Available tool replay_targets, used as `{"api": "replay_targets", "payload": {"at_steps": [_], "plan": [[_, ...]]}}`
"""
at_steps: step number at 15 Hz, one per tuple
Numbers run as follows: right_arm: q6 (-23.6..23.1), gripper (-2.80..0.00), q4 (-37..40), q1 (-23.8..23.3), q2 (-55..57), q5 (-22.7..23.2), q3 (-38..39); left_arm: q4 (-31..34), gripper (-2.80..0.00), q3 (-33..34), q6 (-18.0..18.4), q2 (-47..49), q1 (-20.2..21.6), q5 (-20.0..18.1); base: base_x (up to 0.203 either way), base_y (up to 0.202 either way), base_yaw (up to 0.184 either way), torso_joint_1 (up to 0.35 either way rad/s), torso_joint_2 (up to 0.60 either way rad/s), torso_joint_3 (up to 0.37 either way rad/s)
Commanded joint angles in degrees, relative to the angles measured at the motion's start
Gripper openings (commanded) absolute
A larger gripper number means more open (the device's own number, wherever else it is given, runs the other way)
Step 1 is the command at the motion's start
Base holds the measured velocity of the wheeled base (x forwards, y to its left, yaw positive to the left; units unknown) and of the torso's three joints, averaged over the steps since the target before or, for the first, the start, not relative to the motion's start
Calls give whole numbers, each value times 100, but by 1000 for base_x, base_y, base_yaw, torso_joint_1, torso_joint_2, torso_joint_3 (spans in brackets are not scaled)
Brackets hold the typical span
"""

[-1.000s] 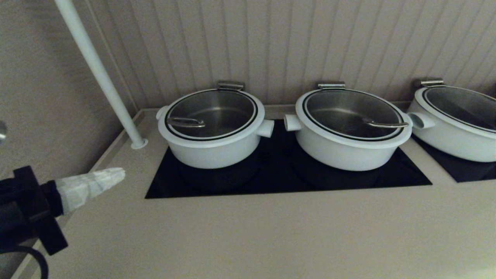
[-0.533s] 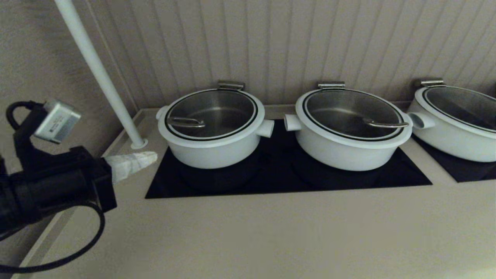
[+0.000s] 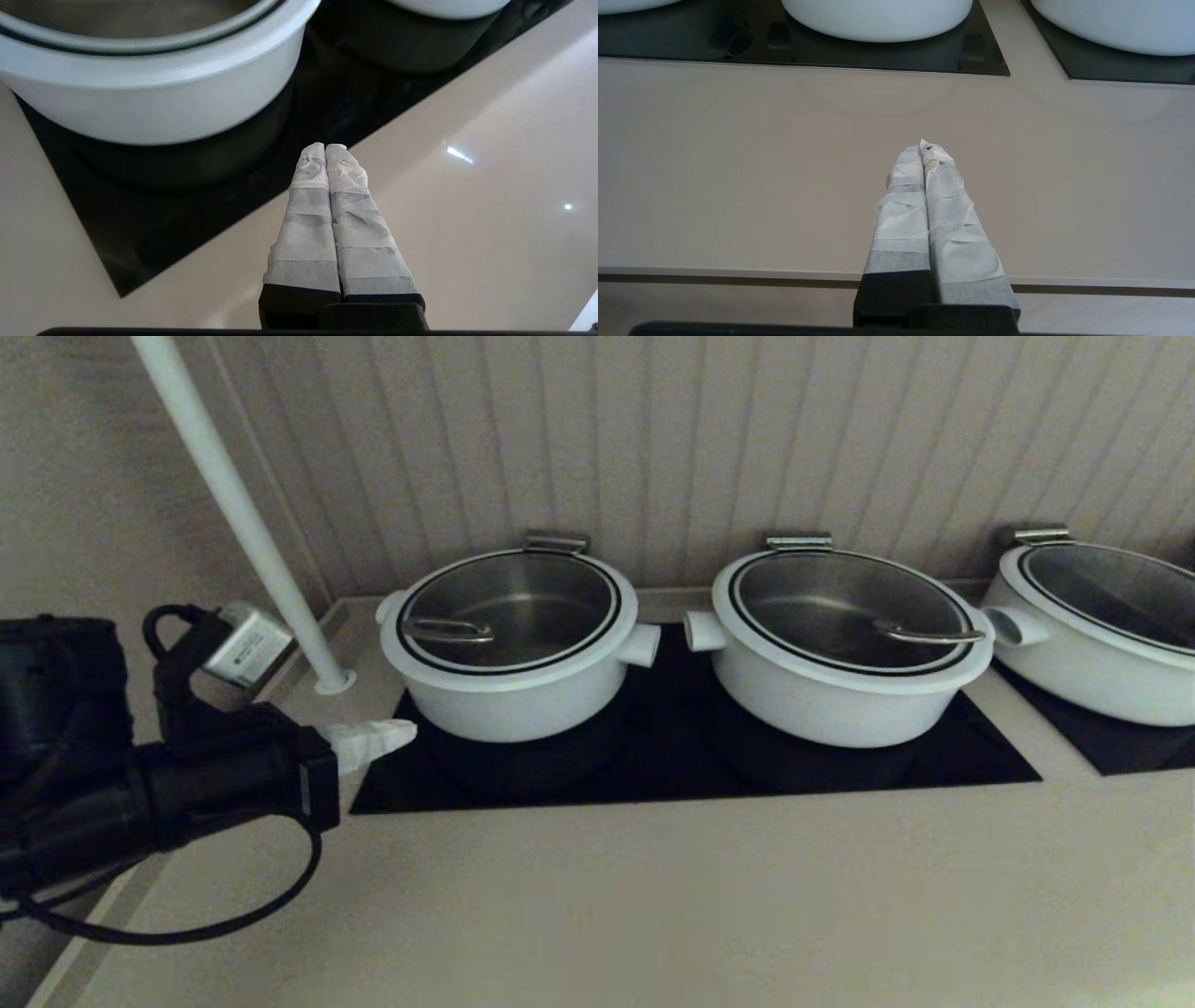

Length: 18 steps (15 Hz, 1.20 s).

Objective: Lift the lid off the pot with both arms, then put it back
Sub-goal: Open the food pot lid a small opening with the left arm

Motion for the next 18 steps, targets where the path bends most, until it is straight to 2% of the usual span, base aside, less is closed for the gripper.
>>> {"api": "replay_targets", "payload": {"at_steps": [1,5,13,16,18], "plan": [[-6,-280,-1,0,0,4,0,-103,-280,-77,-1,257,-1,-10,0,0,0,0,0,0],[-6,-280,-1,0,4,4,0,-543,-280,-456,-9,780,-3,-5,0,0,0,0,0,0],[-6,-280,-1,0,9,4,0,-641,-280,-997,25,1426,-89,31,0,0,0,0,0,0],[-6,-280,-1,0,0,4,0,-1090,-280,-1006,10,1669,-84,168,0,0,0,0,0,0],[-6,-280,-1,0,1,4,0,-1159,-280,-1112,8,1808,-80,293,0,0,0,0,0,0]]}}
